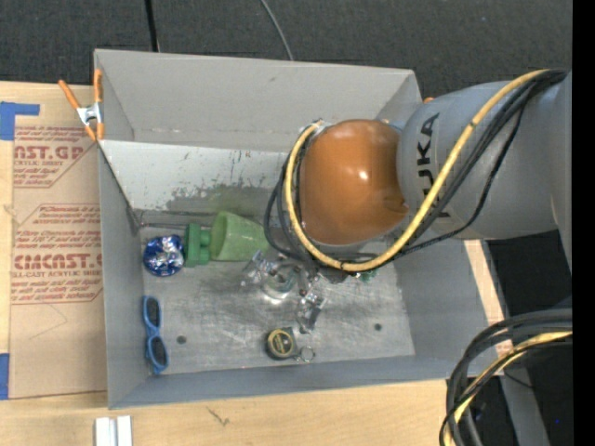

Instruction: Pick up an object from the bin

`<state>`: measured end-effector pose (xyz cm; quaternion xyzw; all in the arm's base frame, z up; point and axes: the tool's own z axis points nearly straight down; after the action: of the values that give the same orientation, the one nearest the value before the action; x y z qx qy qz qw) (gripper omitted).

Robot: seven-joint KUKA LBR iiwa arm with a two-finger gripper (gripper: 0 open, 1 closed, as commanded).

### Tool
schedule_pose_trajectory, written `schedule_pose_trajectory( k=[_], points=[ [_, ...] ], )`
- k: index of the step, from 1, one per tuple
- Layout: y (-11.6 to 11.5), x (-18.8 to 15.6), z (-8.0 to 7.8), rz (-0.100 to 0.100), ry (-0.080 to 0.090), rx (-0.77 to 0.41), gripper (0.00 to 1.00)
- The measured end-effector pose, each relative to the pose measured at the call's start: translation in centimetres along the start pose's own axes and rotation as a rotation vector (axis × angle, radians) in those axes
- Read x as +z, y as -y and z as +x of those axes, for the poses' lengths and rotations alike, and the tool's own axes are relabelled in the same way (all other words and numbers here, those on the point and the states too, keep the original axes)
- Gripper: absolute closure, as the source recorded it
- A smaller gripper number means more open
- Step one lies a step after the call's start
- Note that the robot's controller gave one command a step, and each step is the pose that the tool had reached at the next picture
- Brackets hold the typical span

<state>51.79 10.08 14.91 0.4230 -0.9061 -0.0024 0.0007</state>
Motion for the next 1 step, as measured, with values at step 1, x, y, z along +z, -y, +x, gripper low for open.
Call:
schedule_pose_trajectory(
  k=[1],
  points=[
    [-0.61, 4.96, 0.88, 0.001, -0.003, -0.338, 0.0]
  ],
)
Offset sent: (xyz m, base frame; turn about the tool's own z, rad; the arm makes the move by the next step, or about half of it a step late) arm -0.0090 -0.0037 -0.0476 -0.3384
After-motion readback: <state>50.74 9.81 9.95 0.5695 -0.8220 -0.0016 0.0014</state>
